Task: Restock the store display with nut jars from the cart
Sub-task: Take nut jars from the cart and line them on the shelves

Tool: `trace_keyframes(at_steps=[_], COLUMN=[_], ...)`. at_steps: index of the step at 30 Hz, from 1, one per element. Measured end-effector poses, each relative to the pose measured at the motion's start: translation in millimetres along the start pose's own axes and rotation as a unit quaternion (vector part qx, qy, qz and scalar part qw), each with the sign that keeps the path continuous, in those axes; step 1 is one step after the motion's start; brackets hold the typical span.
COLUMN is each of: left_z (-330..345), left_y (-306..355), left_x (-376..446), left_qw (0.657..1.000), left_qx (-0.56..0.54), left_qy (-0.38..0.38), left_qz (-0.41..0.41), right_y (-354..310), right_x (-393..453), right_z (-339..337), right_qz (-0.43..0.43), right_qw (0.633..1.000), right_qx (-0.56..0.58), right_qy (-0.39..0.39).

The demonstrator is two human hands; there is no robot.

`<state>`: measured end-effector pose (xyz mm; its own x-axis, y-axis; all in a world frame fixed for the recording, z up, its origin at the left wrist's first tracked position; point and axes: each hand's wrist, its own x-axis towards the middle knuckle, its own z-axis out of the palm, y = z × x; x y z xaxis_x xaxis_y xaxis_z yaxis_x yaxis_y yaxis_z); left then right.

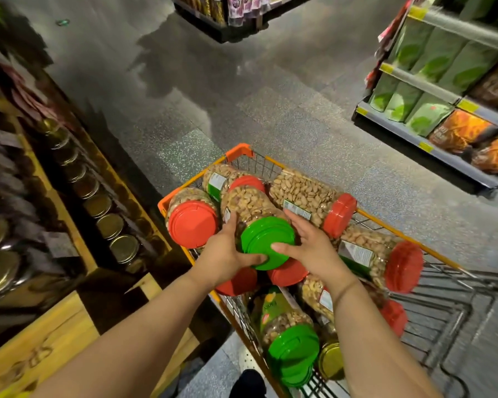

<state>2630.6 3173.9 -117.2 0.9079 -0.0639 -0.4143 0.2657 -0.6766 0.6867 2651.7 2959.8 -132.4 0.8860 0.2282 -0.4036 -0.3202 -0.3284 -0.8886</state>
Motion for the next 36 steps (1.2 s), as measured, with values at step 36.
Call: trace_keyframes(at_steps=[36], left_z=[-216], left_y=[-70], left_x=[-352], left_qw=[0.944], left_qx=[0.064], left_qy=[0.292], left_qz=[0.139], right_y=[-170], right_x=[-282], right_z=[258], right_qz=[-0.287], right_qw=[0.952], right_qx=[0.019], right_qy=[0.104])
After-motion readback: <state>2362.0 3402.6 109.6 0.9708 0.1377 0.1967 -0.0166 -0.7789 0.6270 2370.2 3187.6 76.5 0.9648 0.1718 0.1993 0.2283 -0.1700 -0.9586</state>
